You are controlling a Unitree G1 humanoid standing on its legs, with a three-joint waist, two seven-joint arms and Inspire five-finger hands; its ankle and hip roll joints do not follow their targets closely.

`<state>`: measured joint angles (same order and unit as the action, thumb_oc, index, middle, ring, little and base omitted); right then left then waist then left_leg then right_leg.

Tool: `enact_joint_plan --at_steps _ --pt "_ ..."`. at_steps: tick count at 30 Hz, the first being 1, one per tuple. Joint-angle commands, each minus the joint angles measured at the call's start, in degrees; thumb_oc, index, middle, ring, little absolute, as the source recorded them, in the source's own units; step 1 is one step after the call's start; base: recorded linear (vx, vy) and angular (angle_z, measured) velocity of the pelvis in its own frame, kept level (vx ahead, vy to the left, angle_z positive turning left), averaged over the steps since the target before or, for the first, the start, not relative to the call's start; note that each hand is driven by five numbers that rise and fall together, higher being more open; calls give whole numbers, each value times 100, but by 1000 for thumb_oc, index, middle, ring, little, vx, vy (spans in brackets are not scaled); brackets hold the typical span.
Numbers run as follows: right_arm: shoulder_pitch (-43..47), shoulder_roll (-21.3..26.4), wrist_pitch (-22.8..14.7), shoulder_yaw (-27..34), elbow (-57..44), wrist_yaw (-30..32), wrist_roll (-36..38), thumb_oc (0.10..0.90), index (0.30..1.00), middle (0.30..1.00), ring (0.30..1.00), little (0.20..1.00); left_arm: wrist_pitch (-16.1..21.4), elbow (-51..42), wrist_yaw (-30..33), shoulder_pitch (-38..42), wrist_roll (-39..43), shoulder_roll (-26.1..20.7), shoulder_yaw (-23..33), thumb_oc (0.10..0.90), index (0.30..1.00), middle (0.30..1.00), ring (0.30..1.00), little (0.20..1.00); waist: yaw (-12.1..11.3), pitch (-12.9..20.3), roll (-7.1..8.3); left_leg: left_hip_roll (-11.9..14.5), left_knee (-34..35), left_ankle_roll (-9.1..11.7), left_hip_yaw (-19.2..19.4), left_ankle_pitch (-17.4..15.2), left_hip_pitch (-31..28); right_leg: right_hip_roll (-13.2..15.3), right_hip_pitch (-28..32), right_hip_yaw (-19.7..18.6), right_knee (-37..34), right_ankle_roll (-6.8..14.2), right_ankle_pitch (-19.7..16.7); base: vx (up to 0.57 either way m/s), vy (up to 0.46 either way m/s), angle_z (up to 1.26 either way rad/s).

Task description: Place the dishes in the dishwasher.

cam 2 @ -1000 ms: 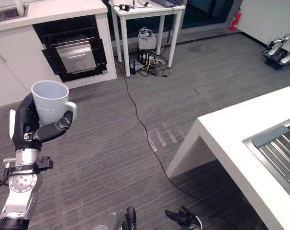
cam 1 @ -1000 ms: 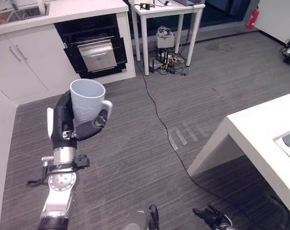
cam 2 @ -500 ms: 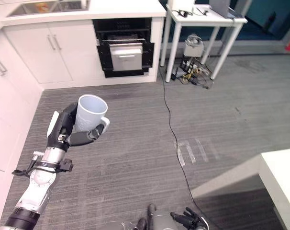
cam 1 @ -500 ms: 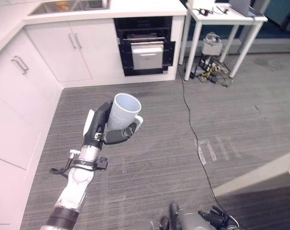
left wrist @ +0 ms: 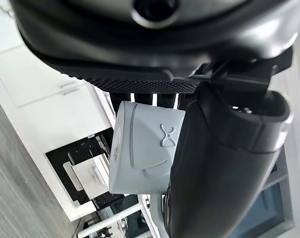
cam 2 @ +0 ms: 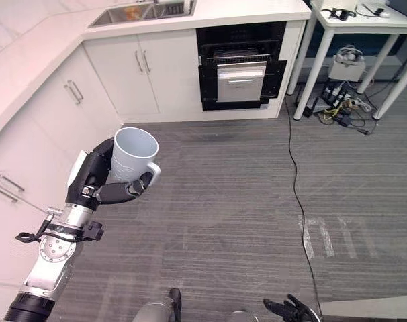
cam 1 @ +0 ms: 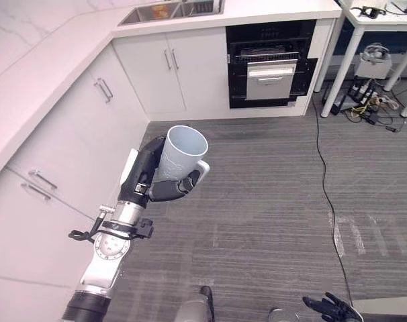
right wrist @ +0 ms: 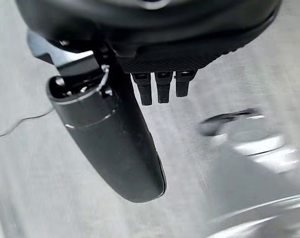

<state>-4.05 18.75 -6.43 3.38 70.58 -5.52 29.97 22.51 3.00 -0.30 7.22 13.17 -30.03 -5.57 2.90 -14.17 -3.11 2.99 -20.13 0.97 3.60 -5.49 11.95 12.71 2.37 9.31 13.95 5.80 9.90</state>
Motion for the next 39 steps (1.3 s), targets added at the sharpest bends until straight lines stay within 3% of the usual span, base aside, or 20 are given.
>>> enact_joint_plan --at_steps 1,3,6,17,18,23,25,28,32,36,39 --pt "-136 -177 -461 -287 -211 -165 -223 800 900 900 900 900 425 -650 130 411 83 -101 320 400 300 300 300 300 64 470 -111 0 294 116 -125 -568 -434 -688 -262 277 324 -110 362 92 86 -7" --pt "-178 -257 -480 -494 -443 -230 -529 800 900 900 900 900 452 -707 18 315 75 -115 364 400 300 300 300 300 59 512 -67 -12 294 61 -47 -646 -473 -572 -314 260 324 -29 323 65 39 -25" --pt "-148 -209 -323 -579 -532 -329 -409 800 900 900 900 900 464 -829 -133 246 127 -188 345 400 300 300 300 300 45 583 -9 -5 294 24 24 -713 -523 -514 -403 192 324 42 282 37 -45 -13" --pt "-86 -161 -230 -545 -239 -596 -361 800 900 900 900 900 393 -915 -129 199 197 -258 291 400 300 300 300 300 79 670 16 104 294 21 215 -814 -658 -482 -472 109 324 97 261 30 -44 -11" --pt "-12 -3 55 -357 59 -1398 155 800 900 900 900 900 336 -423 236 498 1084 155 -44 400 300 300 300 300 211 487 -63 415 294 326 576 -527 -660 -459 -416 559 324 -19 262 46 3 -10" --pt "-11 -205 -77 -549 -34 -1096 33 800 900 900 900 900 246 -357 221 525 1075 213 -58 400 300 300 300 300 223 583 -46 329 294 212 580 -663 -747 -496 -358 520 324 -26 301 44 -20 -8" --pt "12 -284 -67 -564 -119 -942 282 800 900 900 900 900 270 -304 269 475 995 254 -75 400 300 300 300 300 223 629 -26 347 294 186 620 -662 -751 -540 -385 512 324 -48 294 39 -107 -2" --pt "76 -257 85 -575 -202 -667 10 800 900 900 900 900 358 -270 328 411 907 269 -78 400 300 300 300 300 247 618 1 304 294 155 605 -665 -875 -685 -391 301 324 -124 329 90 -96 -2" --pt "161 -141 218 -574 -127 -442 -150 800 900 900 900 900 361 -355 326 448 797 281 -129 400 300 300 300 300 150 472 145 123 294 121 662 -360 -871 -677 -317 81 324 -224 284 122 -2 0" --pt "204 32 212 -444 141 -384 -6 800 900 900 900 900 278 -440 302 507 758 166 -66 400 300 300 300 300 94 302 -79 317 294 279 519 -90 -234 -858 -203 169 324 -212 381 223 189 10" --pt "104 44 272 -422 201 -110 -519 800 900 900 900 900 111 -308 464 482 611 187 -5 400 300 300 300 300 -51 297 -172 266 294 338 349 107 264 -871 67 213 324 -172 565 322 268 22"
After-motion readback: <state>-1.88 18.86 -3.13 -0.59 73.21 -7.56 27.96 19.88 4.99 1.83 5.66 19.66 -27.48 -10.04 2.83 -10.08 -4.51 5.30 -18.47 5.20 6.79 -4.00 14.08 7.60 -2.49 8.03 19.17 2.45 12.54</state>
